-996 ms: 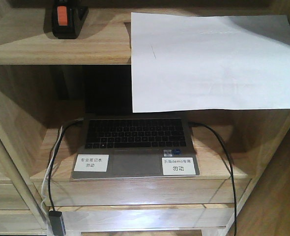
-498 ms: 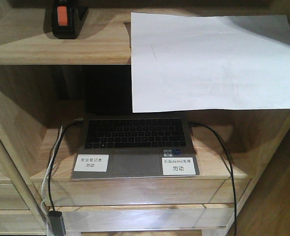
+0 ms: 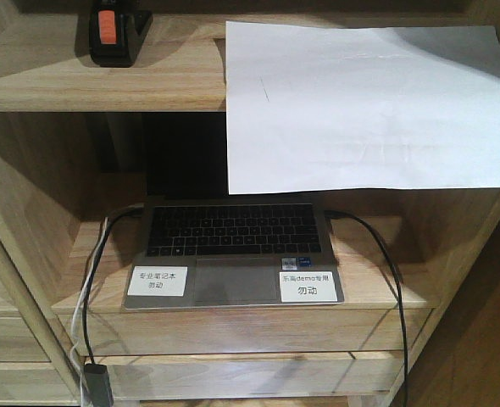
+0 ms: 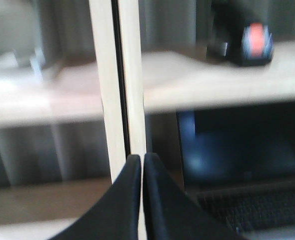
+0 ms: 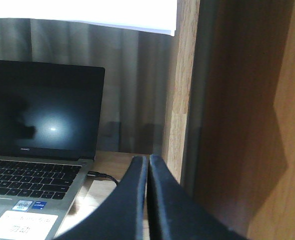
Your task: Grab stapler and paper to desk for stapling
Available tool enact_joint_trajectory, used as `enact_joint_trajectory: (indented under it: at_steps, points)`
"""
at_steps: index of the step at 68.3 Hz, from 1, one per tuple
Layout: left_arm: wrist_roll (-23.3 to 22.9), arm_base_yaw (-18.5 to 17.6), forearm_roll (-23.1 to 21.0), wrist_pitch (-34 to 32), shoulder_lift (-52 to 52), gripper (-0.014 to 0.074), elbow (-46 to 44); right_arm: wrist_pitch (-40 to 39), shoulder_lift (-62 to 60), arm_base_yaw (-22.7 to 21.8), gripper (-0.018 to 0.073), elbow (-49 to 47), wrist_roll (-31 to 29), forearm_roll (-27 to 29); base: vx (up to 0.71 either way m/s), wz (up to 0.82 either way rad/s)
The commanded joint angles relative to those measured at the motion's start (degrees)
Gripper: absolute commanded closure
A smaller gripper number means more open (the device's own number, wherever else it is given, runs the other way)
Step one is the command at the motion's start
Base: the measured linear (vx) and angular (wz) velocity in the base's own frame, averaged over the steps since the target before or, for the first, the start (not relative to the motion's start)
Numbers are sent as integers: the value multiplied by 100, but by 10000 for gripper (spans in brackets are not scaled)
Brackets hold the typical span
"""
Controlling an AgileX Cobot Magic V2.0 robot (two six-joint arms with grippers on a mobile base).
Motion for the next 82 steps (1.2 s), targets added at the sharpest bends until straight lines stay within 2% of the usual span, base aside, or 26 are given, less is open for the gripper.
enact_joint_trajectory:
  at_steps: [1,21,30,38,55,62,68,82]
  points:
    - [-54,-16,-16,-387,82,603,-180,-391,-50,-22,568,135,12,-33,0,0]
    - [-54,-16,-16,-409,81,598,-180,-396,-50,-22,568,135,12,-33,0,0]
    - [-54,-16,-16,-453,81,561,-180,-396,-50,-22,568,135,12,-33,0,0]
    - [-54,-16,-16,-539,81,478,-180,-396,-50,-22,568,135,12,-33,0,0]
    - [-54,-16,-16,-568,81,185,-180,-396,-50,-22,568,135,12,-33,0,0]
    - [-54,-16,-16,-573,81,106,-180,-396,-50,-22,568,135,12,-33,0,0]
    - [-54,-16,-16,-573,81,80,-180,-396,-50,-22,568,135,12,-33,0,0]
    - [-54,-16,-16,-585,81,83,-180,-396,-50,-22,568,135,12,-33,0,0]
